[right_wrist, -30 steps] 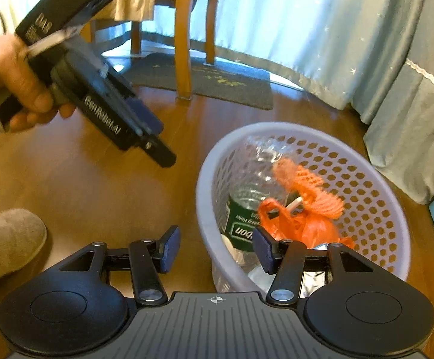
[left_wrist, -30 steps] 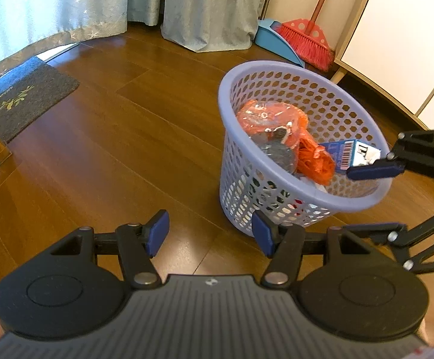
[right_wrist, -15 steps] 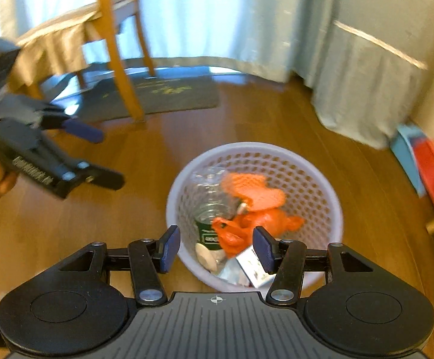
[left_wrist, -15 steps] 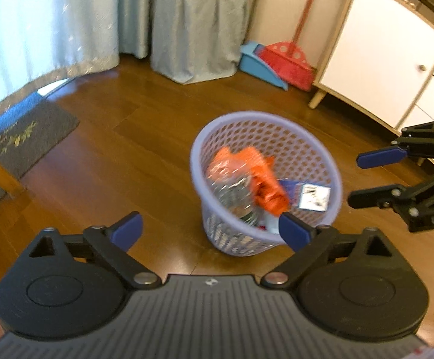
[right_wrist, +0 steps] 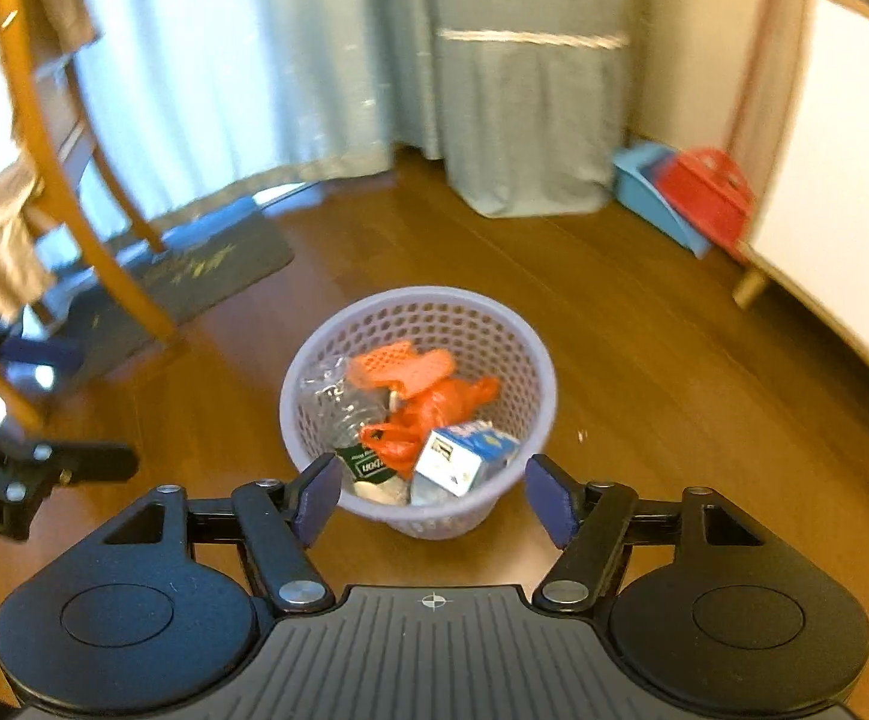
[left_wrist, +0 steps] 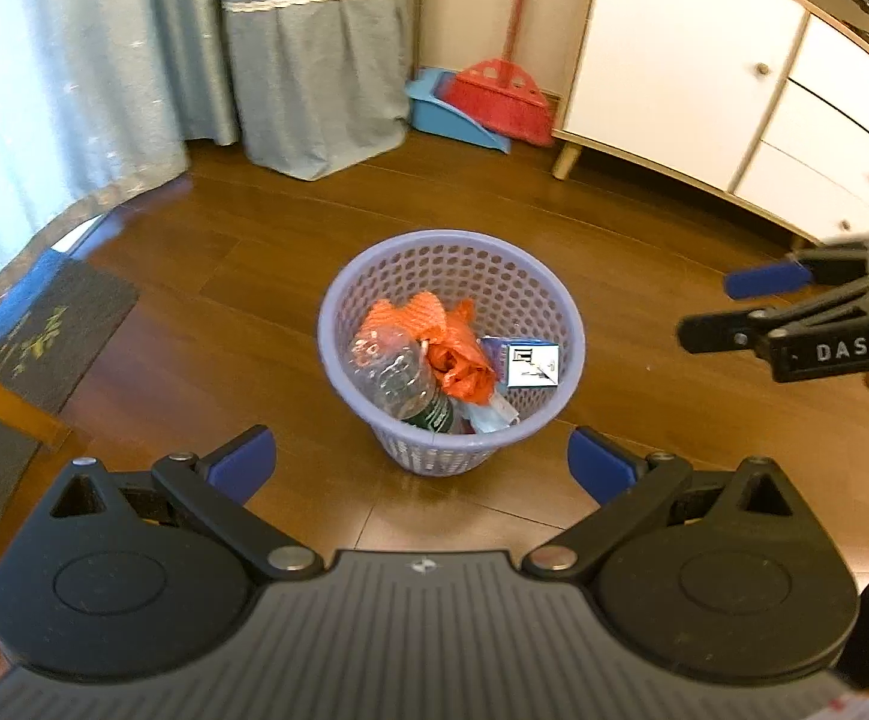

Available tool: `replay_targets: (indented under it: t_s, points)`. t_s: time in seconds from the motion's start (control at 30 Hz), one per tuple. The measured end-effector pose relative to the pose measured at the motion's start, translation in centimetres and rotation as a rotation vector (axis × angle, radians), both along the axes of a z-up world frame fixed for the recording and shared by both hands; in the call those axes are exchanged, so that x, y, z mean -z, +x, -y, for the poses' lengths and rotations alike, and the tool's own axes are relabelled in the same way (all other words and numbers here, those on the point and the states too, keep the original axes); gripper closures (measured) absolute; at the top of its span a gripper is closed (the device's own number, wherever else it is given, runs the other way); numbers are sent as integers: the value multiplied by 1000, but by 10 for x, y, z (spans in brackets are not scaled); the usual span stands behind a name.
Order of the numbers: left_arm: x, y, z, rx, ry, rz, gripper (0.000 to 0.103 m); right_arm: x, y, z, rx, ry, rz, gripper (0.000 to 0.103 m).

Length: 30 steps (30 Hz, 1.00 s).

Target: Collect trash

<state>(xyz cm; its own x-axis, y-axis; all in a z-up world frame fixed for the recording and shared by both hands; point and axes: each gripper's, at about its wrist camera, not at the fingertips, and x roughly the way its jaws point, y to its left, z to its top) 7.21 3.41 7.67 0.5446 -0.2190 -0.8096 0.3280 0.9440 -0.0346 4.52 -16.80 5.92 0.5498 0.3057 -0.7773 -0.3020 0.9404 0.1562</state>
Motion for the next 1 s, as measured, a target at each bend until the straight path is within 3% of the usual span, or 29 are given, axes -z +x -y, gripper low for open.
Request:
replay_targets:
  t_s: [0.17, 0.4, 0.67, 0.8, 1.0]
  points:
    - [-5, -22, -16, -160, -85, -25, 1, 3, -24, 4, -11, 19, -31, 37]
    - [-1, -52, -33, -274, -84, -33, 1, 13, -55, -6, -50, -40, -41, 37]
    - [9, -85, -29, -287, -68, -40, 1, 21, -68, -4, -49, -46, -68, 37]
    - [17, -85, -21, -250, -32, -48, 1, 24, -64, -1, -26, -46, -76, 37]
    - [26, -85, -23, -286, -7, -63, 1, 29, -62, -4, -31, -55, -95, 37]
